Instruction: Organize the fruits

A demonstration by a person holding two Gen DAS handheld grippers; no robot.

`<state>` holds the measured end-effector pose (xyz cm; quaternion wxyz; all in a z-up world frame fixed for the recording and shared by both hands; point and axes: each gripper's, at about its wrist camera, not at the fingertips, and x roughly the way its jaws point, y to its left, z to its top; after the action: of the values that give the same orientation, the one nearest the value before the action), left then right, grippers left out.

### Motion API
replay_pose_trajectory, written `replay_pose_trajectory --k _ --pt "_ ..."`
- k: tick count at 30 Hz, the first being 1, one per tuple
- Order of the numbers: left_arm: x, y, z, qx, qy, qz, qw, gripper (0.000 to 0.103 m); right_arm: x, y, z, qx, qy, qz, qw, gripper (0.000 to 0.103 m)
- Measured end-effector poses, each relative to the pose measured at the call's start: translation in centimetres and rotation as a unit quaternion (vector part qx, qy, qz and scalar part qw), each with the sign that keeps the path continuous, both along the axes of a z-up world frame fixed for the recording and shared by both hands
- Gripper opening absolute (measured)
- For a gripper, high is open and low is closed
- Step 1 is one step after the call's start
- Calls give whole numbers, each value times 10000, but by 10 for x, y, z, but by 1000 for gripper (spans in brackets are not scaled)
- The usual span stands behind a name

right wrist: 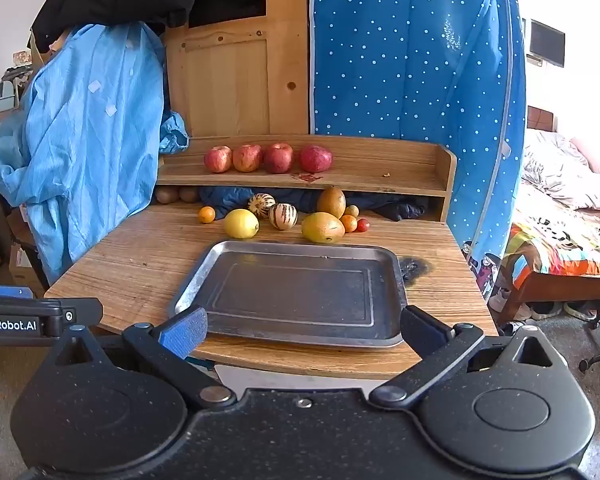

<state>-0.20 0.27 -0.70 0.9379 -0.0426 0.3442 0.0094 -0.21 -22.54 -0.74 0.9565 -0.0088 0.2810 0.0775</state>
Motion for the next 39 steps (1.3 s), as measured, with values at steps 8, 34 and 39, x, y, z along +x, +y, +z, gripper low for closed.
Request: replay_pose_trajectory --k 8,34,39 --pt "6 -1 3 -34 57 26 10000 102 2 0 0 7 37 11 10000 102" --pt "5 0 -7 -65 107 54 9999 102 6 -4 -2 29 71 5 10000 102" --pt "7 -3 -5 -53 159 68 9998 102 8 -6 -8 69 103 17 9999 102"
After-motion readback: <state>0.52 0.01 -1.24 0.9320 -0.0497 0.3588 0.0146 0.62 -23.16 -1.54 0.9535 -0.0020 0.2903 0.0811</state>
